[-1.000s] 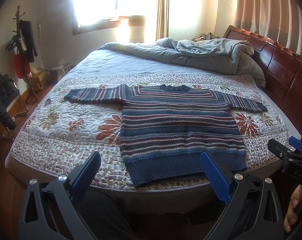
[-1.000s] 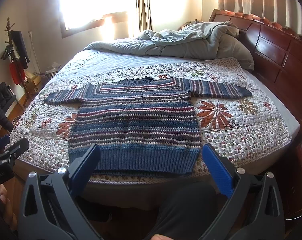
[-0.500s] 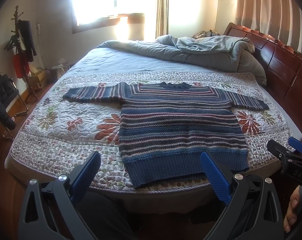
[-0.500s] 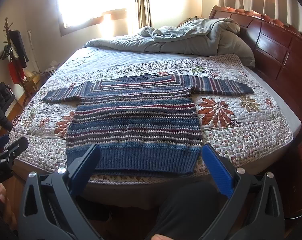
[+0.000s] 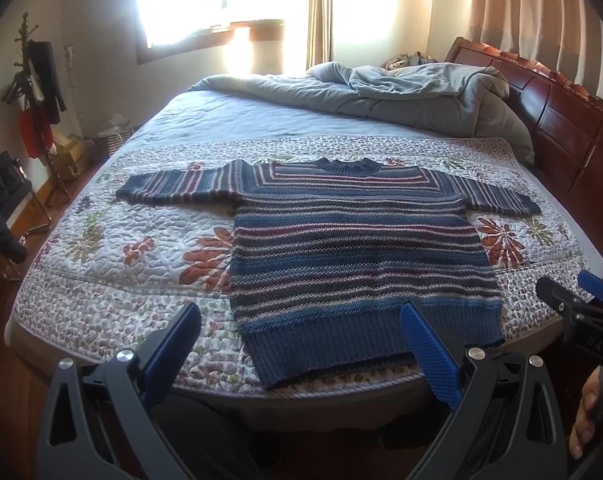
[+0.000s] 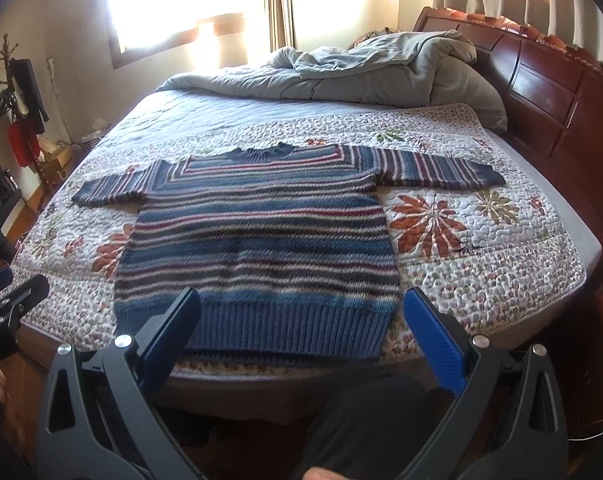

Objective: Fold small clothes
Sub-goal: 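Reach the right tool to a sweater sleeve cuff and grasp it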

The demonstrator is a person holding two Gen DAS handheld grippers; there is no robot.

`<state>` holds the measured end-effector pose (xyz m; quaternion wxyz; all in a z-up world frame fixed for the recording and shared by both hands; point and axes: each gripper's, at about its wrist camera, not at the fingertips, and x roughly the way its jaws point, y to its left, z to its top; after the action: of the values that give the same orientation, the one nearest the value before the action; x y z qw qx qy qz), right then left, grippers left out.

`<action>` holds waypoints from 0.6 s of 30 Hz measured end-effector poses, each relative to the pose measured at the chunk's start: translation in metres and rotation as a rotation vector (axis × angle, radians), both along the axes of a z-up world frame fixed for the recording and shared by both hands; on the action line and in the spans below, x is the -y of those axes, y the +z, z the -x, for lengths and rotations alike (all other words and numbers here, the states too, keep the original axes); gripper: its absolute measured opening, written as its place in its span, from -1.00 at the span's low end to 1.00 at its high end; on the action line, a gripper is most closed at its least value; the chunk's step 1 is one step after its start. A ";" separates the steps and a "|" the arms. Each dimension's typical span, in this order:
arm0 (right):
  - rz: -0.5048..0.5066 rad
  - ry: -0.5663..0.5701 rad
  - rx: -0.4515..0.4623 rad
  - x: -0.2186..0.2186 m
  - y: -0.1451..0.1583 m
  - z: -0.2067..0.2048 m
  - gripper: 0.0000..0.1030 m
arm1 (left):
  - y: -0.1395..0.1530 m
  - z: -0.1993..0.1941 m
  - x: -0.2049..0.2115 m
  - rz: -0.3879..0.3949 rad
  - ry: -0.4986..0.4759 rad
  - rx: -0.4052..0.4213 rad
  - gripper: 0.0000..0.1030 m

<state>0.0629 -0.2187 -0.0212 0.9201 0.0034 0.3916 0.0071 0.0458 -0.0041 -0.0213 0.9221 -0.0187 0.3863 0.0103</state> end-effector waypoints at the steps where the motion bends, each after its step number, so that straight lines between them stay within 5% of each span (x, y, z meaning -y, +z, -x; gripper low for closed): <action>1: -0.019 0.005 0.024 0.006 -0.002 -0.005 0.95 | -0.003 -0.004 0.000 0.005 -0.015 0.007 0.93; 3: -0.092 0.005 0.042 0.035 -0.015 -0.026 0.95 | -0.015 -0.018 -0.002 0.076 -0.108 0.020 0.93; 5: -0.154 -0.049 -0.041 0.067 -0.033 -0.055 0.95 | -0.024 -0.034 -0.006 0.131 -0.140 0.010 0.93; 12: -0.381 -0.262 -0.102 0.229 -0.080 -0.149 0.95 | -0.060 -0.096 0.001 0.145 -0.184 -0.015 0.93; 16: -0.694 -0.428 -0.104 0.347 -0.119 -0.199 0.94 | -0.079 -0.127 0.012 0.140 -0.220 -0.018 0.93; 18: -0.769 -0.485 -0.097 0.388 -0.132 -0.219 0.76 | -0.087 -0.138 0.016 0.147 -0.231 -0.024 0.93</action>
<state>0.2818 -0.6068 -0.1533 0.8077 0.4367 0.3909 -0.0640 0.1842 -0.0205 -0.1085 0.9086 -0.0416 0.3966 -0.1241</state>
